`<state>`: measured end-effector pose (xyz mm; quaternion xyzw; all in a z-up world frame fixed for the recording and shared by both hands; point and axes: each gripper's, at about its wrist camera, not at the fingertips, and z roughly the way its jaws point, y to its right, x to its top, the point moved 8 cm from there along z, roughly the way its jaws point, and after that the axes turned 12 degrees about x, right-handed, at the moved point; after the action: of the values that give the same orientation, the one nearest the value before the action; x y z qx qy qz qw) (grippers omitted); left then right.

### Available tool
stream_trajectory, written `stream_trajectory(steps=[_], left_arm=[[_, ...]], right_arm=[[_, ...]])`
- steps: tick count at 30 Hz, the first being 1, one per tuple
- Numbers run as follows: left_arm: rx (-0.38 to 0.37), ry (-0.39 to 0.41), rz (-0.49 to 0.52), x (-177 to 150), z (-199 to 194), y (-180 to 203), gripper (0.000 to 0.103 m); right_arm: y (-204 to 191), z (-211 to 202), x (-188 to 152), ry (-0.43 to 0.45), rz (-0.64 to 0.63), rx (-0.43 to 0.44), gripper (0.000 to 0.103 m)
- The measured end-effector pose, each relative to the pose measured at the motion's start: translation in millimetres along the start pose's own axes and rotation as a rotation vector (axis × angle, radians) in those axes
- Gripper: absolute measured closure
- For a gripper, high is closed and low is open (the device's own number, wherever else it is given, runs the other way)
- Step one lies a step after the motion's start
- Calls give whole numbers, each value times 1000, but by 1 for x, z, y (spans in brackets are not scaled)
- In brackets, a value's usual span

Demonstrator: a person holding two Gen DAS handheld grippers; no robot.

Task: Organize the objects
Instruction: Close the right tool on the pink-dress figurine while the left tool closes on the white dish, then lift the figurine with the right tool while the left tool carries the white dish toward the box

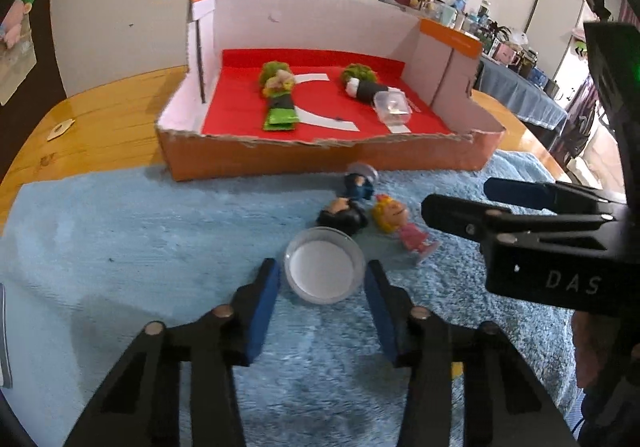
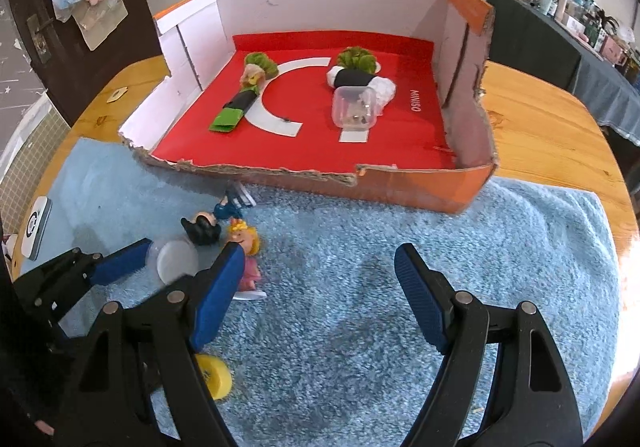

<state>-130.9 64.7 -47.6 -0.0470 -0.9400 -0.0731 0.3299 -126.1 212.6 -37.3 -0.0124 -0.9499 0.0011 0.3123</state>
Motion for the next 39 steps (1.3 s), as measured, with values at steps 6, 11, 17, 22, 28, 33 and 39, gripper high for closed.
stream_trajectory(steps=[6, 11, 17, 22, 28, 33, 39], left_arm=[[5, 3, -19, 1, 0, -16, 59], [0, 9, -18, 0, -1, -19, 60], [-13, 5, -32, 0, -1, -19, 60], [-16, 4, -42, 1, -1, -20, 61], [-15, 6, -49, 1, -2, -21, 61], [-13, 11, -58, 3, -5, -24, 61], [-17, 26, -60, 8, -10, -22, 61]], right_arm=[[-12, 12, -3, -26, -28, 7, 26], [-19, 21, -7, -47, -45, 10, 27], [-27, 29, -12, -57, -106, -17, 53], [-31, 27, -11, -55, -116, 4, 83], [-33, 23, -13, -44, -106, 27, 84], [-33, 13, -12, -20, -90, 48, 84], [-38, 1, -10, -1, -87, 72, 84]])
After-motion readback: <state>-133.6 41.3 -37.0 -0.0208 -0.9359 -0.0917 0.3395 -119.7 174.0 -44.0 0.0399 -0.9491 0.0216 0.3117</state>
